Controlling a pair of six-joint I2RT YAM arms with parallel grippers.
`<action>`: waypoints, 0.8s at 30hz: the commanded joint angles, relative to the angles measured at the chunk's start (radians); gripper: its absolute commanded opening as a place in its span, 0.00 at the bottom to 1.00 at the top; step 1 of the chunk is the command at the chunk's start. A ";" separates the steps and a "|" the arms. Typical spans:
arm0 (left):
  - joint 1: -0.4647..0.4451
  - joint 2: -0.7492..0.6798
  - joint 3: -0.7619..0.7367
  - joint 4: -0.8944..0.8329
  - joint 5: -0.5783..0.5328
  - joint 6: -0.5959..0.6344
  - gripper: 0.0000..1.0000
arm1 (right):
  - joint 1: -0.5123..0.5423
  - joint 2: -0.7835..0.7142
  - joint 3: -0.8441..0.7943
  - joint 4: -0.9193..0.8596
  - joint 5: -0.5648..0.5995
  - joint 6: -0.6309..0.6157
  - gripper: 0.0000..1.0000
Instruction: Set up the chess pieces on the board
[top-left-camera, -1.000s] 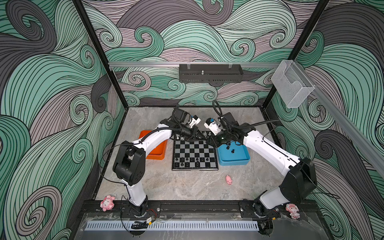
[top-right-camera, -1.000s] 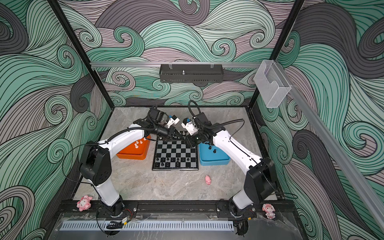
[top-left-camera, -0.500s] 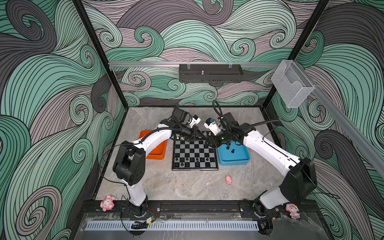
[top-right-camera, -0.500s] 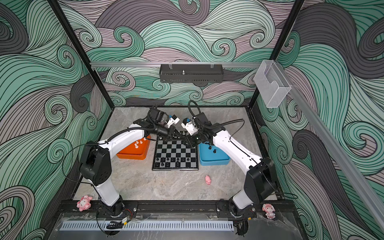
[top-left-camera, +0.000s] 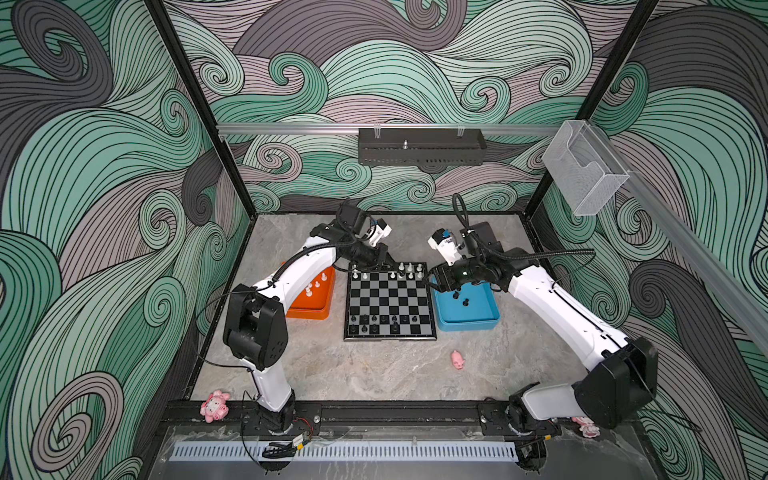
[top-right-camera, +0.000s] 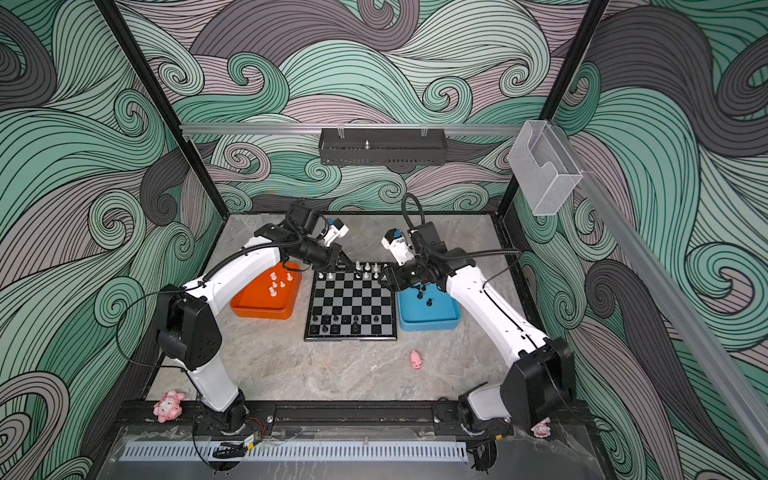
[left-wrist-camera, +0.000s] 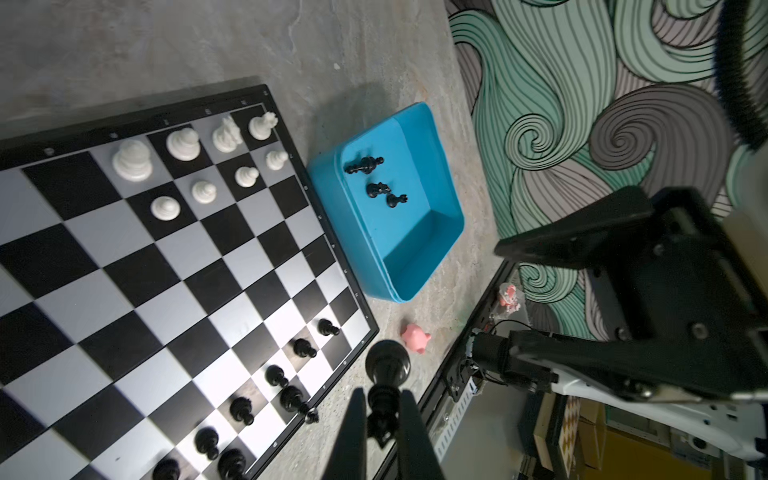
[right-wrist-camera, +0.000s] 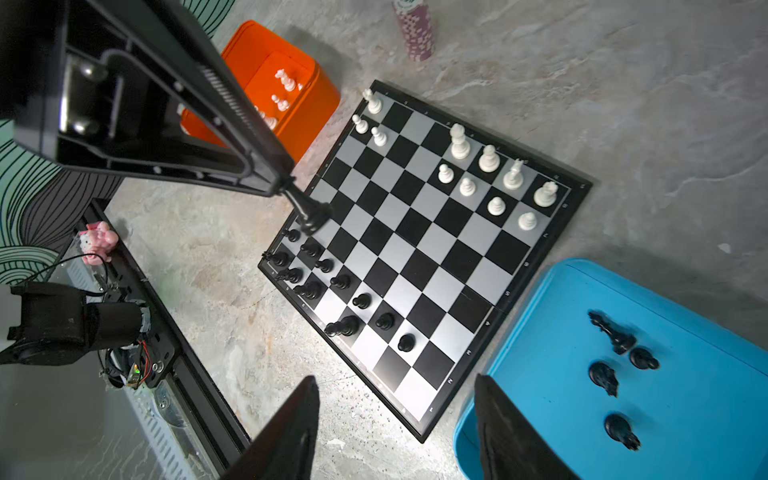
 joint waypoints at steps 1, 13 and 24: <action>-0.005 -0.058 -0.002 -0.161 -0.168 0.075 0.02 | -0.034 -0.012 -0.025 -0.018 -0.015 -0.004 0.61; -0.195 -0.225 -0.195 -0.212 -0.488 0.003 0.01 | -0.071 -0.005 -0.060 -0.016 0.033 -0.043 0.61; -0.338 -0.233 -0.311 -0.094 -0.709 -0.152 0.00 | -0.079 -0.018 -0.105 -0.003 0.049 -0.046 0.61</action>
